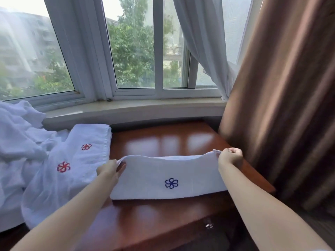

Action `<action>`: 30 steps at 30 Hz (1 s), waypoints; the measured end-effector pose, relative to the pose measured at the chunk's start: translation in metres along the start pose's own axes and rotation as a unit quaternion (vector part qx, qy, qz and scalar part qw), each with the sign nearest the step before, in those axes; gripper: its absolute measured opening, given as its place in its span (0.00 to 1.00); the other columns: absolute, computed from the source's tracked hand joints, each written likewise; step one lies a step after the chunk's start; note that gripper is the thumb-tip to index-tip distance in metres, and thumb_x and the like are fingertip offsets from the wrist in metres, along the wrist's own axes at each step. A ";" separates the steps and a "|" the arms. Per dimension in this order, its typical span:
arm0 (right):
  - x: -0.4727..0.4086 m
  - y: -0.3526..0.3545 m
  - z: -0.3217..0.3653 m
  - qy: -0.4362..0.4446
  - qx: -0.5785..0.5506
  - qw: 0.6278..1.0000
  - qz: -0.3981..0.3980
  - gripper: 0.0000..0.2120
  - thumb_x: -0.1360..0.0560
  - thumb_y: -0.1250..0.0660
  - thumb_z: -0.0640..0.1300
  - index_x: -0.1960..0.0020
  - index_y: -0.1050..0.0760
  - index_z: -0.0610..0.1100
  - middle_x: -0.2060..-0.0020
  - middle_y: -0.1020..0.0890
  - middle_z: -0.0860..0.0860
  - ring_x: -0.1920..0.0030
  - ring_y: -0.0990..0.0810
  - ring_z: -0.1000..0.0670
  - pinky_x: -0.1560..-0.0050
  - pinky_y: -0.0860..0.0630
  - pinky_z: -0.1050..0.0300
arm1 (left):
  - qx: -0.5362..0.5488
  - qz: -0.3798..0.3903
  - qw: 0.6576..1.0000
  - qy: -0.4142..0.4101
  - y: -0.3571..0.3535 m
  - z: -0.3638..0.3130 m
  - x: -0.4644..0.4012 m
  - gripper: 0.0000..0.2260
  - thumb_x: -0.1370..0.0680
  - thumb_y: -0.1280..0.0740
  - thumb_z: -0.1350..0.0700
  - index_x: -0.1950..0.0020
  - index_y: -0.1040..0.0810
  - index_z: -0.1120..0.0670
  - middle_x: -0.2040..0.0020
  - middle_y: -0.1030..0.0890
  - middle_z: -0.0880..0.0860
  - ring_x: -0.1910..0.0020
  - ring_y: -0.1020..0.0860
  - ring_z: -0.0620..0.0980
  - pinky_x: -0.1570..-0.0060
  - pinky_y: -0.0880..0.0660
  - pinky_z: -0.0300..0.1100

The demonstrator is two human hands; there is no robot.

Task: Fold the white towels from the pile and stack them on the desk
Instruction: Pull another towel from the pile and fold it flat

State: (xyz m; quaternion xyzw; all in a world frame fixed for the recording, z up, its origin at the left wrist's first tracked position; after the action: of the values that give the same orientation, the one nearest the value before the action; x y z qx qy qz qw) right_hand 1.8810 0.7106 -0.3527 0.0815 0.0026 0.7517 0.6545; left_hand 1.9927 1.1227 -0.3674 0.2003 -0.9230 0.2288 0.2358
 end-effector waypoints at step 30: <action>-0.007 -0.093 -0.118 0.267 0.597 0.695 0.297 0.31 0.21 0.59 0.65 0.21 0.56 0.53 0.22 0.55 0.51 0.23 0.58 0.51 0.25 0.60 0.51 | -0.798 0.089 0.517 -0.297 -0.037 0.106 -0.090 0.28 0.19 0.57 0.38 0.21 0.55 0.44 0.20 0.56 0.51 0.22 0.58 0.49 0.25 0.62 0.53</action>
State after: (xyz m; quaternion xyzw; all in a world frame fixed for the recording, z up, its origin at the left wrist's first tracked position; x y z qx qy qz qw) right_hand 1.9582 0.7291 -0.4799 0.2478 0.6015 0.7374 0.1819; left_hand 2.0462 1.0612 -0.4862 -0.0983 -0.7478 -0.6565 -0.0123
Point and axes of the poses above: each hand's wrist, its own x-axis away from the middle knuckle, its own y-axis out of the back of the hand, z = x × y, the point moved 6 cm from there along -x, towards the middle knuckle
